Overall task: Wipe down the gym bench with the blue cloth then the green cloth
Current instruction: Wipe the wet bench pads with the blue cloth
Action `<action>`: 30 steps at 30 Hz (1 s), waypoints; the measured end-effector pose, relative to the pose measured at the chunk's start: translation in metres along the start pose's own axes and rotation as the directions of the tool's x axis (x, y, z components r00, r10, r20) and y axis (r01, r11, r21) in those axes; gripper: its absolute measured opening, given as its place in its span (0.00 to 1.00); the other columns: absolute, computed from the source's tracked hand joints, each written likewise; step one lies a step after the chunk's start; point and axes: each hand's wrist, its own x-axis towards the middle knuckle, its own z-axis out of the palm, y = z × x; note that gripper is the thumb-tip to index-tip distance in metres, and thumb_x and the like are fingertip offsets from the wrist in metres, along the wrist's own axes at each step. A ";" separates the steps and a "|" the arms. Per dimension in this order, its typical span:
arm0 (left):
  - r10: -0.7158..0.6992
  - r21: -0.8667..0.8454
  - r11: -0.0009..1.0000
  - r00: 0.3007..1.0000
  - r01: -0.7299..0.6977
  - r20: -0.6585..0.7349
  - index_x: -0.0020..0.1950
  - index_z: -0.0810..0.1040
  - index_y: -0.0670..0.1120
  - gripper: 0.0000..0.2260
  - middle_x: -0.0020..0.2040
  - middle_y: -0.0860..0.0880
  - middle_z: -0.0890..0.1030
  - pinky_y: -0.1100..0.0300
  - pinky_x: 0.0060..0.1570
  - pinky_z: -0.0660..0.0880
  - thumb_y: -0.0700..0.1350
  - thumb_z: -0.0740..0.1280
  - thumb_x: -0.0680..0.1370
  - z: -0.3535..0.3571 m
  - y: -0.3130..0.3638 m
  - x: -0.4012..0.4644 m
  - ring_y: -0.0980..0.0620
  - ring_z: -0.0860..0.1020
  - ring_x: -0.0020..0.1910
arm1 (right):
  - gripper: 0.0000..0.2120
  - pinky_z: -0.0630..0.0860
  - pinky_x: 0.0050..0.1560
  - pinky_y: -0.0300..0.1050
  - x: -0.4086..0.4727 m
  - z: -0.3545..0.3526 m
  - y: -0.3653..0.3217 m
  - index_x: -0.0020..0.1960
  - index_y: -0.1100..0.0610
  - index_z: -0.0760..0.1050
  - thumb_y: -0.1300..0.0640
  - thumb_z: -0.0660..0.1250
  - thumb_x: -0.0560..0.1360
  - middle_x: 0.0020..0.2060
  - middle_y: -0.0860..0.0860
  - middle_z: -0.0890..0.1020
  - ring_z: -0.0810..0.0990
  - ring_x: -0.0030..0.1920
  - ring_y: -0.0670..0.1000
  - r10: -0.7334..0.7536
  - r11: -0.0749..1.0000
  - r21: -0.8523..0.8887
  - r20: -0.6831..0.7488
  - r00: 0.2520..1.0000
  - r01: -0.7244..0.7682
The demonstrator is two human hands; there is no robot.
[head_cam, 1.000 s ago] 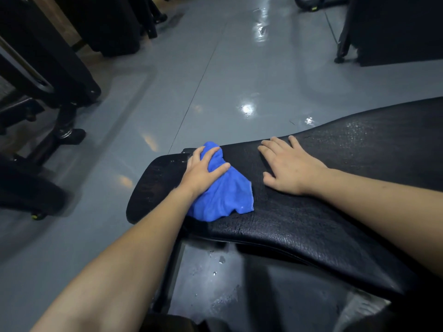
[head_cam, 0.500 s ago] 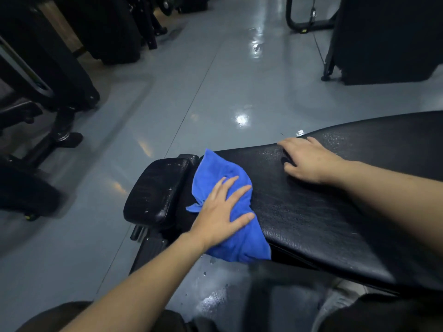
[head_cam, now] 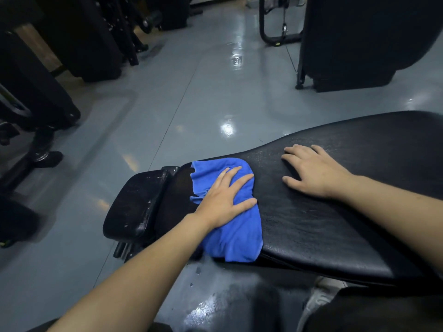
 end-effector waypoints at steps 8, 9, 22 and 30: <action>0.037 -0.018 0.999 0.999 -0.038 -0.025 0.76 0.62 0.67 0.25 0.80 0.58 0.56 0.51 0.75 0.57 0.65 0.62 0.79 -0.004 0.029 0.094 0.56 0.52 0.79 | 0.31 0.53 0.76 0.57 0.003 0.006 0.014 0.76 0.56 0.64 0.40 0.57 0.78 0.77 0.53 0.62 0.57 0.77 0.52 0.017 1.000 -0.017 -0.049 0.999 -0.018; 0.041 -0.022 0.999 0.999 -0.041 -0.029 0.76 0.62 0.68 0.25 0.79 0.58 0.57 0.51 0.74 0.59 0.65 0.61 0.79 -0.006 0.025 0.099 0.56 0.54 0.78 | 0.31 0.53 0.76 0.58 0.003 0.007 0.014 0.75 0.56 0.64 0.39 0.55 0.78 0.76 0.53 0.63 0.58 0.77 0.52 0.014 1.000 -0.023 -0.053 0.998 -0.016; -0.043 -0.014 0.999 0.997 0.042 -0.066 0.75 0.65 0.65 0.22 0.77 0.58 0.59 0.54 0.71 0.62 0.62 0.63 0.80 -0.023 -0.042 0.059 0.57 0.57 0.77 | 0.42 0.56 0.74 0.61 0.011 0.008 0.008 0.75 0.57 0.64 0.35 0.38 0.71 0.75 0.55 0.64 0.58 0.77 0.55 0.018 0.996 -0.082 -0.031 0.999 -0.021; -0.238 -0.041 0.971 0.966 0.235 -0.098 0.73 0.64 0.69 0.28 0.78 0.61 0.56 0.46 0.74 0.60 0.71 0.59 0.74 -0.042 -0.105 -0.019 0.61 0.54 0.78 | 0.35 0.56 0.75 0.60 0.008 0.009 0.009 0.75 0.56 0.64 0.37 0.47 0.76 0.75 0.54 0.65 0.59 0.76 0.54 0.020 0.997 -0.074 -0.054 0.998 -0.024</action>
